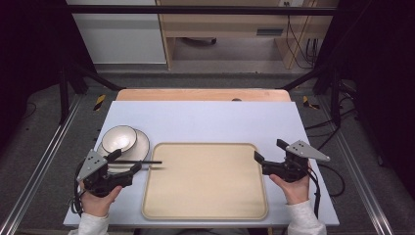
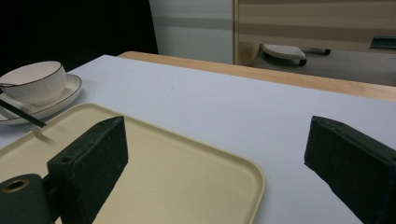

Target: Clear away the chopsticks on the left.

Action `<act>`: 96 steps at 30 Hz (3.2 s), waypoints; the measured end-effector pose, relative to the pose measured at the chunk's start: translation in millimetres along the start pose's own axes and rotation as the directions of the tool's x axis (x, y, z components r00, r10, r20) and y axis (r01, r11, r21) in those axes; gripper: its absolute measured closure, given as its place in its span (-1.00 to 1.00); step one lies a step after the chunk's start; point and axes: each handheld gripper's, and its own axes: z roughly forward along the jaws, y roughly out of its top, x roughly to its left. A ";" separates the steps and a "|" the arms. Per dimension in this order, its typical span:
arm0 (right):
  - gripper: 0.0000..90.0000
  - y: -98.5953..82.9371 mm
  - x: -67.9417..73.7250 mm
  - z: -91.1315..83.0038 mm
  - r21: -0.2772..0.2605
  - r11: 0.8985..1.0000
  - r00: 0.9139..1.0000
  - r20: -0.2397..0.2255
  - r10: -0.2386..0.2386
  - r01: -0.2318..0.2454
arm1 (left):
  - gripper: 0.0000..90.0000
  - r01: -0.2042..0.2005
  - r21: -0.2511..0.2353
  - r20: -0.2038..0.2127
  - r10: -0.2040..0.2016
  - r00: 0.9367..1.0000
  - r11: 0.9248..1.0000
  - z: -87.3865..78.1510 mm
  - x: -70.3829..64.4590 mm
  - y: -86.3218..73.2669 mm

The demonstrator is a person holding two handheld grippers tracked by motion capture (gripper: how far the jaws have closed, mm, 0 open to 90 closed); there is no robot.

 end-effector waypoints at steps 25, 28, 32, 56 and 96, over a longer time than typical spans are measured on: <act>-0.84 -0.8 13.3 8.0 0.040 0.999 0.999 -0.046 -0.008 0.010 | -0.64 -0.046 0.136 -0.039 0.051 0.998 0.990 -31.4 21.0 -40.6; -0.84 -1.0 13.6 8.5 0.043 0.999 0.999 -0.045 -0.007 0.009 | -0.64 -0.038 0.161 -0.057 0.047 0.997 0.986 -28.2 29.2 -44.2; -0.84 -1.7 13.9 10.4 0.047 0.999 0.999 -0.050 -0.006 0.008 | -0.60 -0.029 0.188 -0.080 0.045 0.996 0.982 -21.8 42.0 -46.8; -0.83 -3.7 16.8 16.4 0.072 0.997 0.998 -0.057 -0.022 0.026 | -0.25 -0.102 0.263 -0.085 0.129 0.988 0.959 8.9 88.3 -52.2; -0.83 -3.3 15.4 15.6 0.070 0.997 0.998 -0.053 -0.026 0.030 | 0.46 -0.152 0.348 -0.049 0.181 0.982 0.925 16.4 75.9 -51.3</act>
